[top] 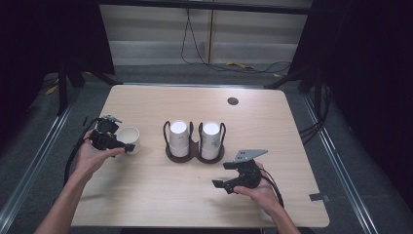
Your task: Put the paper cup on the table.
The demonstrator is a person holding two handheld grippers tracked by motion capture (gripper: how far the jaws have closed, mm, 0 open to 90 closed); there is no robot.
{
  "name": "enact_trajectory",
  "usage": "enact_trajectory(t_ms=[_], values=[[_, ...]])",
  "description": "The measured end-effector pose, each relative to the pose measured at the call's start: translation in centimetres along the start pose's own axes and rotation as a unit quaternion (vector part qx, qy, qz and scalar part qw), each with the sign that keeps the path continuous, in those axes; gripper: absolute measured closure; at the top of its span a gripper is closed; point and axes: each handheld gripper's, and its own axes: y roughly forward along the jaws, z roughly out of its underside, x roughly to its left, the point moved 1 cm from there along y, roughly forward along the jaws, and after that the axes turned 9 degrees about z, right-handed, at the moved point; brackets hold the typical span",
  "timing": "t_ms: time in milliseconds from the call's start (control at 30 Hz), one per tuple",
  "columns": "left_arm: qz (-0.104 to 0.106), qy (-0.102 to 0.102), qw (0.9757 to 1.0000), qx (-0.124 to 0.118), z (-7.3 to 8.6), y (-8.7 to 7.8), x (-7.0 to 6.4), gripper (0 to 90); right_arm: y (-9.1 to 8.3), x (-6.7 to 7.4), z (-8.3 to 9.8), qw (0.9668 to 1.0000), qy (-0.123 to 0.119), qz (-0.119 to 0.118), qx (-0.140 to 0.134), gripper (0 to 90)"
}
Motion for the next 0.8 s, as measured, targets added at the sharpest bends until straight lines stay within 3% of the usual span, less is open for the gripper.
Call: enact_trajectory(t_ms=[100, 267, 433, 467, 600, 800], values=[[0.003, 0.005, 1.0, -0.001, 0.3, -0.2, 0.0, 19.4, 0.0, 0.0, 0.0, 1.0, 0.0, 0.001, 0.0, 19.1], [0.0, -0.015, 0.9997, -0.019, 1.6, -0.5, 0.1, 17.5, -0.1, -0.2, 0.0, 1.0, 0.002, 0.004, -0.003, 19.1], [0.004, -0.006, 0.9996, -0.029, 2.5, -1.0, 0.0, 17.7, -0.1, -0.2, 0.0, 1.0, 0.005, 0.0, -0.004, 19.1], [0.003, -0.003, 0.9992, -0.04, 2.9, -1.3, -0.2, 17.6, -0.1, -0.2, 0.0, 1.0, 0.006, 0.001, -0.004, 19.1], [0.007, -0.009, 0.999, -0.043, 3.7, -1.3, -0.3, 16.6, -0.1, -0.2, 0.0, 1.0, 0.006, 0.001, -0.004, 19.1], [-0.004, -0.014, 0.997, -0.076, 5.5, -1.4, -1.0, 17.0, 0.0, -0.3, 0.0, 1.0, 0.009, 0.001, -0.005, 19.2]])
